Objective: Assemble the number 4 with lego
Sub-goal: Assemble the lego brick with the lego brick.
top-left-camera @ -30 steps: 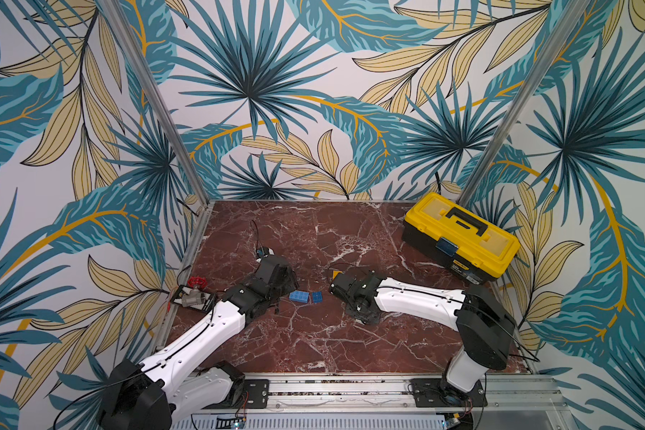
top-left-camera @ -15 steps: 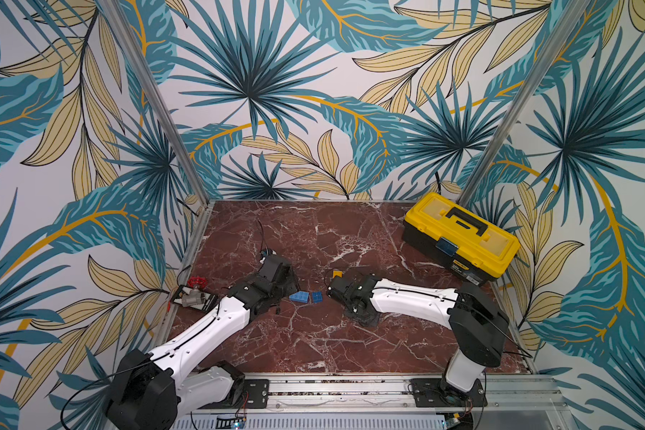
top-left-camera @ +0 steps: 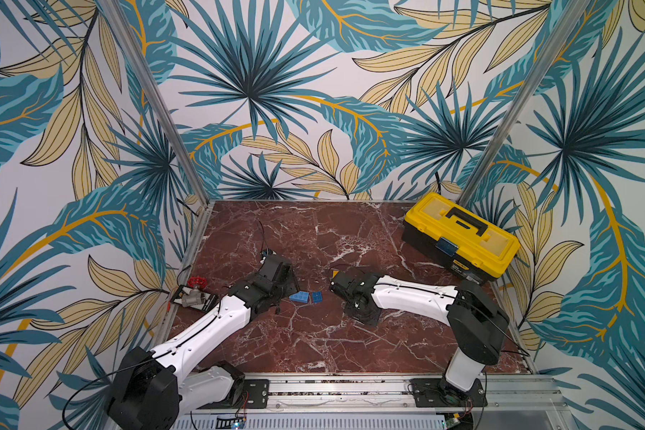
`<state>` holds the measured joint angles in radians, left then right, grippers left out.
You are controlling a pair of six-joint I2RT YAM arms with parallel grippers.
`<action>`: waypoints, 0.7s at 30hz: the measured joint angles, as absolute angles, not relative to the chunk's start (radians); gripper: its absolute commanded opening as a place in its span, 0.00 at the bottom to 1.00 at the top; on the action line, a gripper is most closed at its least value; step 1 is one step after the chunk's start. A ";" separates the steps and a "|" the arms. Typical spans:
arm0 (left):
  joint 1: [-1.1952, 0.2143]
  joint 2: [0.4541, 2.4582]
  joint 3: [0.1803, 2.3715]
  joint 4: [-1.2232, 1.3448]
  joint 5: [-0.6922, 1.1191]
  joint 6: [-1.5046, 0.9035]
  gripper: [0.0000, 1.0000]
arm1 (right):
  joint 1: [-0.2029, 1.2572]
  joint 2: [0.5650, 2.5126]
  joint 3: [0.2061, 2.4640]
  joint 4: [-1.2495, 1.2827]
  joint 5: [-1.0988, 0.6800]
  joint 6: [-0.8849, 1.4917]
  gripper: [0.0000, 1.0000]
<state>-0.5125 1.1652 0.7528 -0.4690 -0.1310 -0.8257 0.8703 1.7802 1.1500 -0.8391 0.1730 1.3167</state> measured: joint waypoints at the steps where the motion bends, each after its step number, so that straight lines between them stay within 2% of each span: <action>1: -0.512 1.165 0.754 -0.471 -0.130 -0.826 0.63 | 0.859 1.786 1.156 -0.844 0.150 1.304 0.15; 10: -0.502 1.124 0.764 -0.505 -0.130 -0.826 0.63 | 0.796 1.840 1.211 -0.902 0.032 1.217 0.08; 21: -0.490 1.110 0.764 -0.517 -0.122 -0.826 0.63 | 0.788 1.812 1.207 -0.903 0.057 1.052 0.09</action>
